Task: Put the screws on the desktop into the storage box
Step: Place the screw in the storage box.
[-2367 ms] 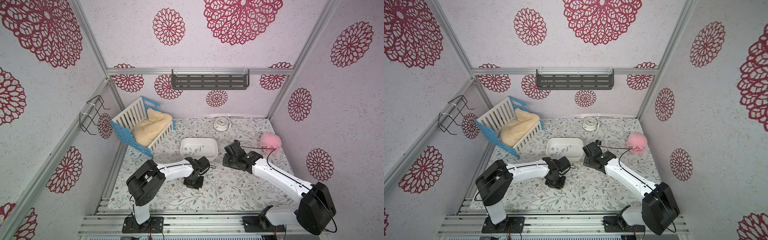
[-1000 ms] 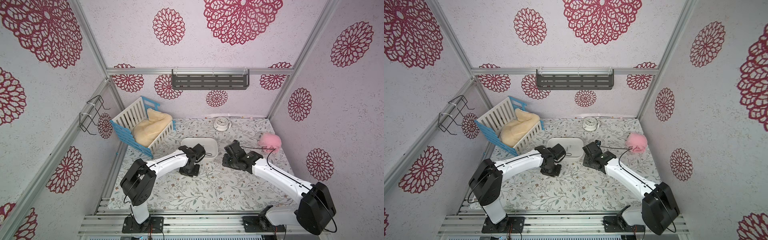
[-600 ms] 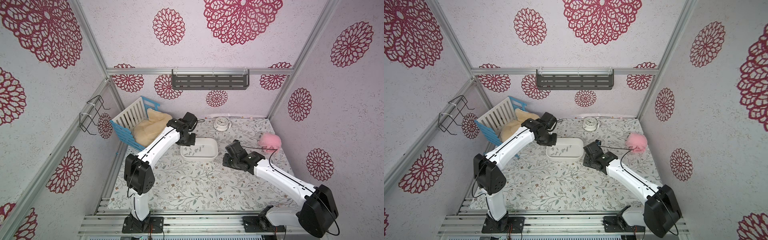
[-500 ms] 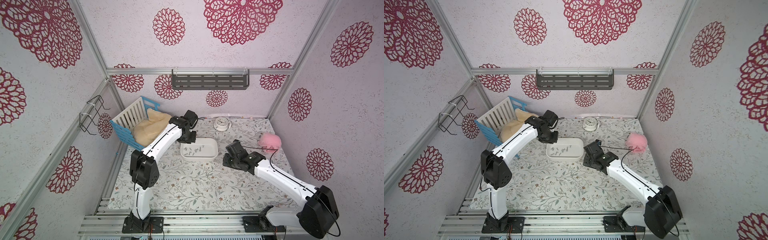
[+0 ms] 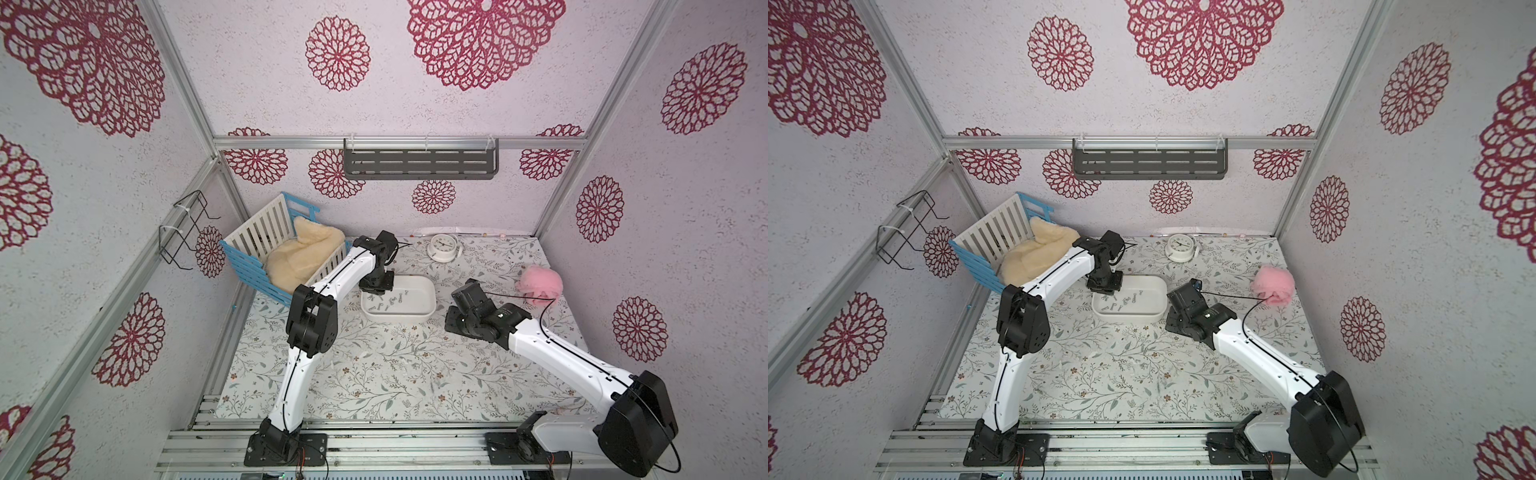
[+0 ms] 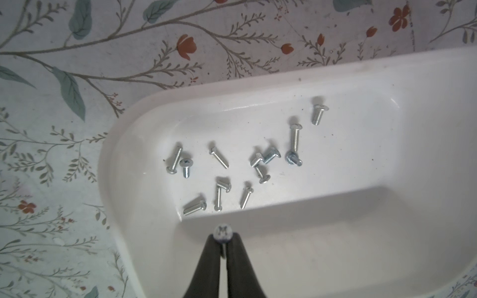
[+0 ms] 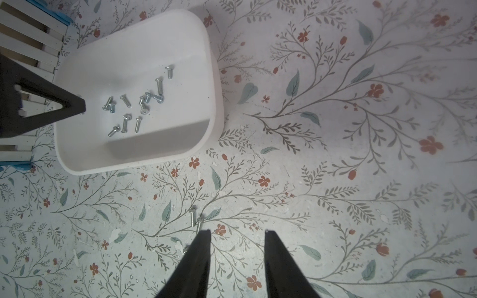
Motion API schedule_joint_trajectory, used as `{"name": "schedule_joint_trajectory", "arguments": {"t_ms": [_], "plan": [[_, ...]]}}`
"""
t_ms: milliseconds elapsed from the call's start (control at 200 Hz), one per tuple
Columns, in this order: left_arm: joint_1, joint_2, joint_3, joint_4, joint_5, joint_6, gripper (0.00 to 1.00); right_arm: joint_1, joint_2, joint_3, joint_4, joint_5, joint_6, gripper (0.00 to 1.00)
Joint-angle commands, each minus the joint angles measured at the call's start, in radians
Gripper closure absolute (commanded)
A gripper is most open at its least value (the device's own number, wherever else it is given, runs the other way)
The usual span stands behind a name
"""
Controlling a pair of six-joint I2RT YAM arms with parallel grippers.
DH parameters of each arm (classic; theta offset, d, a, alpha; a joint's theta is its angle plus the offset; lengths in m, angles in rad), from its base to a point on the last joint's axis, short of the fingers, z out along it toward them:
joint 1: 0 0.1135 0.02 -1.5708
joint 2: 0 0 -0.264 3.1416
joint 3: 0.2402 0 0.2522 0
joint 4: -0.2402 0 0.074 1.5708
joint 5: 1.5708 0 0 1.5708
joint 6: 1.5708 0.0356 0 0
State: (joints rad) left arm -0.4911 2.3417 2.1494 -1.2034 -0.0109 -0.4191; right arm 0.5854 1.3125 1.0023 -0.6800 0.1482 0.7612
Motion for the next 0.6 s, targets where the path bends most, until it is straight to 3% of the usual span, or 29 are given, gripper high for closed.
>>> {"name": "schedule_joint_trajectory", "arguments": {"t_ms": [0,290,595], "plan": [[0.013,0.041,0.014,-0.017,0.012,0.009,0.88,0.007,0.003,-0.007,0.03,-0.005,-0.004,0.62],[0.018,0.048,0.009,-0.016,0.005,0.014,0.85,0.022,0.029,-0.007,0.048,-0.012,0.006,0.62],[0.019,0.004,-0.007,-0.016,-0.007,0.011,0.7,0.046,0.054,0.015,0.051,-0.012,0.015,0.61]]}}
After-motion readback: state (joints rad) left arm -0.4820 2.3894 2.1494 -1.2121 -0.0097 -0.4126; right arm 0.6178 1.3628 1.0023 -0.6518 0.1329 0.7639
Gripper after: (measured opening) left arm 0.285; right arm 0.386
